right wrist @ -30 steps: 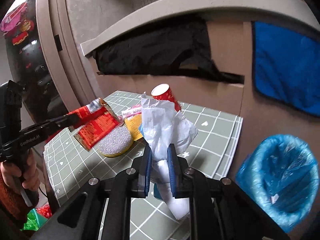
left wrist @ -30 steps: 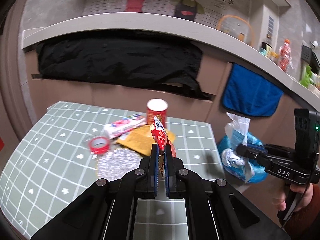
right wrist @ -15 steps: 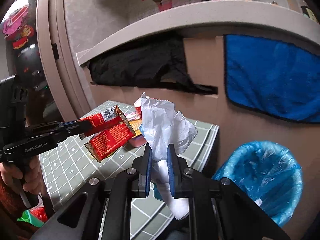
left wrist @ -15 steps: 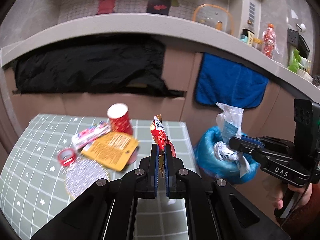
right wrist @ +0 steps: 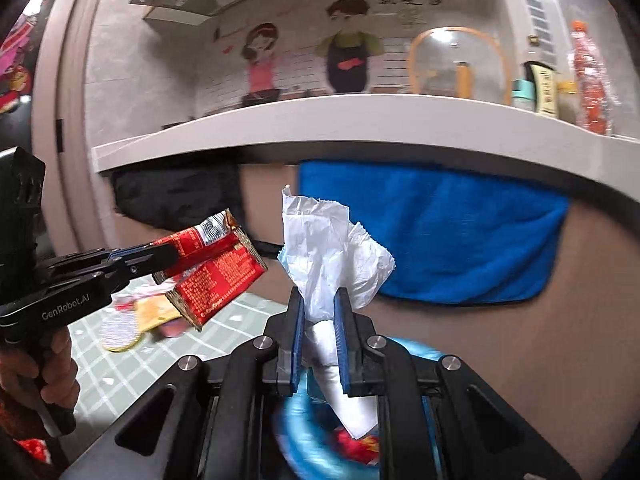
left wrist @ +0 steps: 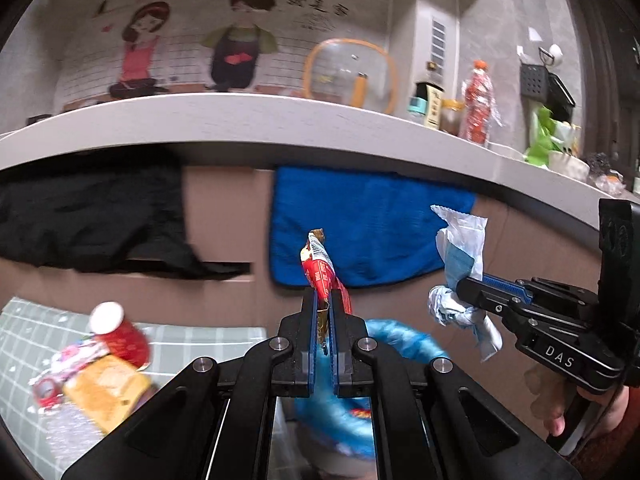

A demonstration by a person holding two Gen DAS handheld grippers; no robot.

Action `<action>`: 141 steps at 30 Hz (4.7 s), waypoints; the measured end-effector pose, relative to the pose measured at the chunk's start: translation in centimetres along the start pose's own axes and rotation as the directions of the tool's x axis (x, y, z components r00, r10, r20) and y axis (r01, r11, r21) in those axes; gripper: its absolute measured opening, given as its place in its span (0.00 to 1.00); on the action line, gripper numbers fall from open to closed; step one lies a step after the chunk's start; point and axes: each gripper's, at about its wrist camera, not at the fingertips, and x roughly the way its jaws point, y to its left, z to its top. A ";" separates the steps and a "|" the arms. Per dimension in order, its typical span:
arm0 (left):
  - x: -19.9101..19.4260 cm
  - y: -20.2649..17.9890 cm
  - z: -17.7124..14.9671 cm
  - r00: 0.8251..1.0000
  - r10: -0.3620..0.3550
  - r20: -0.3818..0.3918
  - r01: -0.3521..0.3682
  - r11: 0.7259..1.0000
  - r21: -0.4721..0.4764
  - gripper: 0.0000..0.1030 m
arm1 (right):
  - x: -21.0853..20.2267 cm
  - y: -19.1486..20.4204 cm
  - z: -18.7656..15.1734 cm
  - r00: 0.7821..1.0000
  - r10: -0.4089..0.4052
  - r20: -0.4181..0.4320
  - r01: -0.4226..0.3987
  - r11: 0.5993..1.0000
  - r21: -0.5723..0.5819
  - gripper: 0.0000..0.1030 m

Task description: Collect trash

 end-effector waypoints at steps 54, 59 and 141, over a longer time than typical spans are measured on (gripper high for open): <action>9.7 -2.5 -7.1 0.943 -0.068 -0.325 0.061 0.998 -0.030 0.22 | 7.0 -9.0 -9.4 0.953 0.001 -0.302 0.087 0.957 0.277 0.30; 6.6 0.4 -6.9 0.946 -0.075 -0.317 0.059 0.996 -0.061 0.22 | 5.8 -6.6 -8.4 0.957 0.039 -0.286 0.030 0.972 0.232 0.30; -8.0 33.6 -8.9 0.922 0.287 -0.261 -0.355 0.895 -0.270 0.22 | 31.4 30.1 -0.4 0.895 0.193 -0.402 -0.327 0.897 -0.298 0.55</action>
